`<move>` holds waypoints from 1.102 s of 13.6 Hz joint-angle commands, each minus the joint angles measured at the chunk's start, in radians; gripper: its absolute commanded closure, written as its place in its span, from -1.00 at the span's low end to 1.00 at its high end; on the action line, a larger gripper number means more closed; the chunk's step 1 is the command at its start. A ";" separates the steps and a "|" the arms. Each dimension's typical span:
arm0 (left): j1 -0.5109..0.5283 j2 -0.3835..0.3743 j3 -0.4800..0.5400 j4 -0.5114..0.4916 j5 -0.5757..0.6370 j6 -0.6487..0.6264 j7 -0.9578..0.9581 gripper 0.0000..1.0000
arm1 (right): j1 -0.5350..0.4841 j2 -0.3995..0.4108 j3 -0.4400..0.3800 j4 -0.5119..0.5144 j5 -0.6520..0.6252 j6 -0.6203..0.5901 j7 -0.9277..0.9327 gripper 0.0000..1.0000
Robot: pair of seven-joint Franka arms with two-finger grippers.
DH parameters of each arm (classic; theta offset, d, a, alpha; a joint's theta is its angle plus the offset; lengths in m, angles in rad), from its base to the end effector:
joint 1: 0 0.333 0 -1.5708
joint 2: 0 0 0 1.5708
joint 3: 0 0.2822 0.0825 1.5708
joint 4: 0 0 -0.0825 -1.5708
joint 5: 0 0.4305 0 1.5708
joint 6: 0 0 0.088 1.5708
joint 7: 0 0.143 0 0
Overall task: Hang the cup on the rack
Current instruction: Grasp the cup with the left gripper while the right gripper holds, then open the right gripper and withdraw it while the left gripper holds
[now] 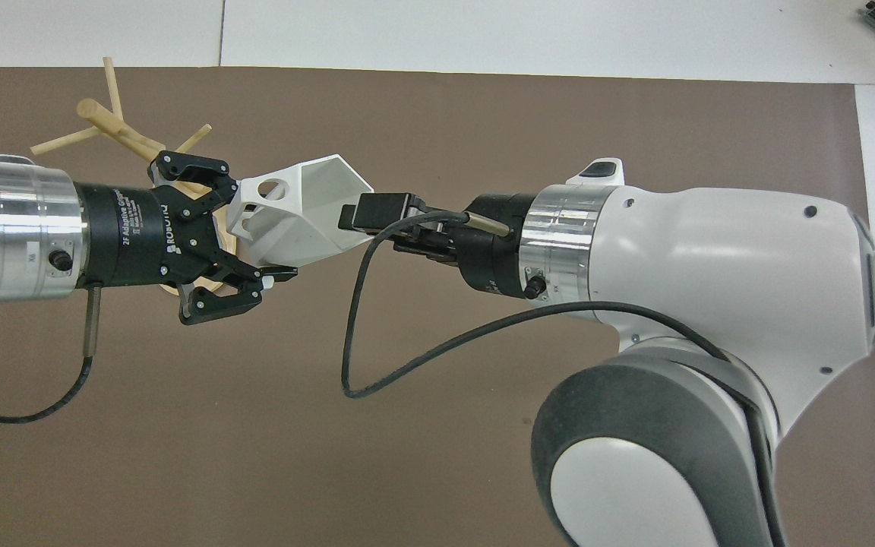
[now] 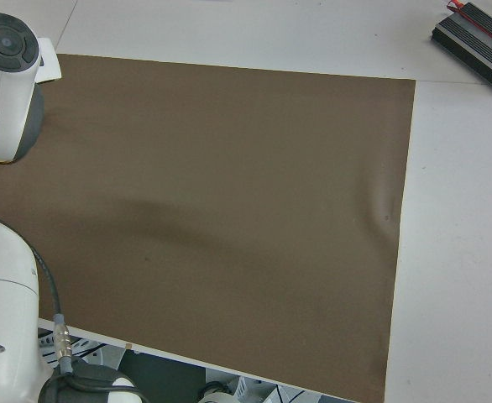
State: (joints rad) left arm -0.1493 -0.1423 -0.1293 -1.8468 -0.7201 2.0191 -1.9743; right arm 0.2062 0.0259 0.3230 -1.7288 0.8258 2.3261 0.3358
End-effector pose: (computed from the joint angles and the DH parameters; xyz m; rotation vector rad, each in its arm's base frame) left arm 0.5697 -0.2287 0.5601 1.4471 2.0489 -0.6283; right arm 0.5732 0.3703 0.5577 -2.2159 0.2411 -0.2058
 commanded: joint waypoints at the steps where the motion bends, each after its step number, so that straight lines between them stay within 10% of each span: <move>1: 0.007 -0.034 -0.006 -0.066 0.028 0.099 -0.116 1.00 | -0.002 -0.015 0.007 -0.014 0.027 0.016 0.016 -1.00; 15: 0.071 0.191 -0.004 -0.040 0.260 0.266 -0.414 1.00 | -0.060 -0.004 -0.001 0.000 -0.256 -0.054 -0.142 -1.00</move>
State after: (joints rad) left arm -0.0882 0.0489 -0.1265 -1.9100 -0.4836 2.2845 -2.3436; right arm 0.1689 0.0262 0.3142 -1.7288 0.6487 2.3102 0.2565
